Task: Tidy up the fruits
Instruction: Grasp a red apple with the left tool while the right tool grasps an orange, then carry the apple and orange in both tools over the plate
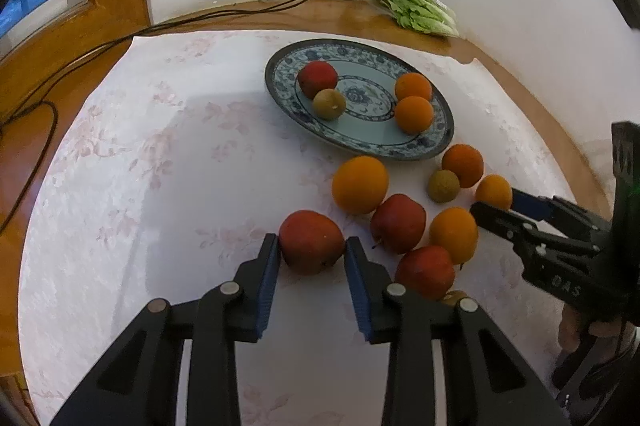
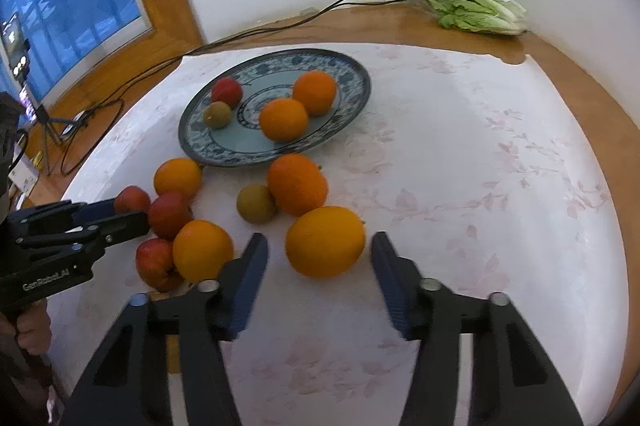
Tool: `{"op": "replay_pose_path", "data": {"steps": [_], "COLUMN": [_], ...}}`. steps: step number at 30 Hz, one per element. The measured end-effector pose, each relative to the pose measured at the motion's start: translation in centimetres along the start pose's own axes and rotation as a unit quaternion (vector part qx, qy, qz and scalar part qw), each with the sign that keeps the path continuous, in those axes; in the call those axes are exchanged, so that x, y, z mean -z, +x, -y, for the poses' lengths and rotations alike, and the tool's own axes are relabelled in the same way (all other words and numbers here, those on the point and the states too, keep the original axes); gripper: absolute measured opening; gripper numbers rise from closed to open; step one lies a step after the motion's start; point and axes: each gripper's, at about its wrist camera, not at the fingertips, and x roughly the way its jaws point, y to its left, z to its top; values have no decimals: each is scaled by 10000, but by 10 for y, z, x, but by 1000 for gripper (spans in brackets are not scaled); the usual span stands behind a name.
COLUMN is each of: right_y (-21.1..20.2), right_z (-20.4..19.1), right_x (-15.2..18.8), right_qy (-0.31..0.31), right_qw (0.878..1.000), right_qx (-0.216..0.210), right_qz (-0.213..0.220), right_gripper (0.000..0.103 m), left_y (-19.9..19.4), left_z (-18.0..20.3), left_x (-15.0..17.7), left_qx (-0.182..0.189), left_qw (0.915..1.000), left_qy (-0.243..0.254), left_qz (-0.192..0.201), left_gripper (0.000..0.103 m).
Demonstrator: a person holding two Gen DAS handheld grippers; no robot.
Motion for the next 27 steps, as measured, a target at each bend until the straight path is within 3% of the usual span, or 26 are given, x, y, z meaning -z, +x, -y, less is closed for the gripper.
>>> {"op": "replay_pose_path", "data": {"steps": [1,13,27], "right_y": [0,-5,-20], "right_z": [2,7,5], "right_x": [0,2,4], "right_qy": [35,259,240], "right_qw": [10000,9995,9994], "right_qx": [8,-178,-202], "right_qz": [16,9,167], "right_gripper": [40,40,40], "left_y": [0,-9,-23], "left_z": [-1,-15,-16], "left_x": [0,-1,-1], "left_qx": [14,14,77], "left_qw": [10000,9994,9992], "left_qy": [-21,-330,-344], "left_qz": [-9,30,164], "left_gripper": [34,34,34]}}
